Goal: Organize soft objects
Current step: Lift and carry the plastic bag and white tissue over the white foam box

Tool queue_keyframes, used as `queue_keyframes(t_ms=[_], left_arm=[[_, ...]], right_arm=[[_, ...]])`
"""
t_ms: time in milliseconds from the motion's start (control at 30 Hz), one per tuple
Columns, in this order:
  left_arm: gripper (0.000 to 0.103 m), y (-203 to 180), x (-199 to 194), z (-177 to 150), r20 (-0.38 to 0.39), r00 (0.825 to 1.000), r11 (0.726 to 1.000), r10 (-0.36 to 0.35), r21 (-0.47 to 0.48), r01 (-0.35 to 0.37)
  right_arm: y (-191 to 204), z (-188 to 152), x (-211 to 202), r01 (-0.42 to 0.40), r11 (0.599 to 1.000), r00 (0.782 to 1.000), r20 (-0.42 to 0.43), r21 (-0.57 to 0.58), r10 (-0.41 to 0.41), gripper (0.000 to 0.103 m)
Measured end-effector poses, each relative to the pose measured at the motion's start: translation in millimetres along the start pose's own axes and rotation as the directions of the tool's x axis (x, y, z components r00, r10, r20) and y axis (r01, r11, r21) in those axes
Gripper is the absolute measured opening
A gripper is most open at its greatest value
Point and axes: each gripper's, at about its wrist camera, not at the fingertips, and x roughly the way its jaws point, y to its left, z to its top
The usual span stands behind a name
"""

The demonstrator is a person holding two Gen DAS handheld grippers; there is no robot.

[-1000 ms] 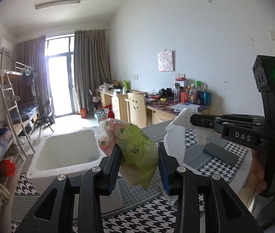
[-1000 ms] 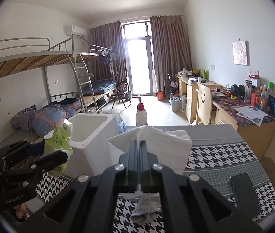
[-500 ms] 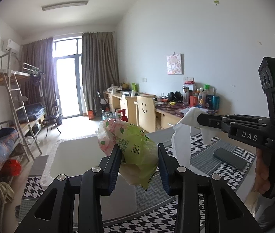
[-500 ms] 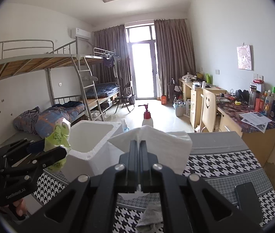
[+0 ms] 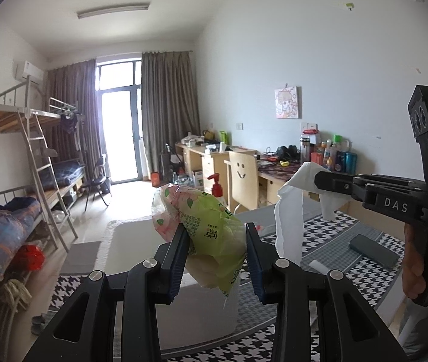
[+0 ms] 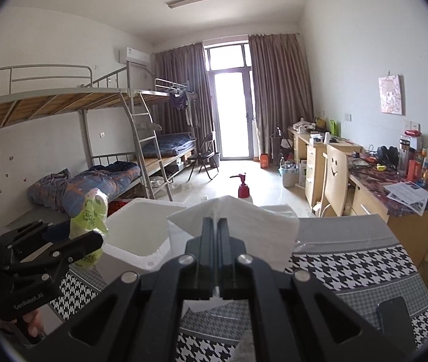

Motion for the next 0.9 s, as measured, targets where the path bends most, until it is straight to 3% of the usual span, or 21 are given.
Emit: queue_keyframes(t_ms=[900], left_arm=[[0.038,30,12,1,-0.018,0.995,0.993,0.102,-0.054,-0.103]], right_arm=[[28,28,35,-0.057,0.997,0.998,0.005,-0.052,0.058,0.004]])
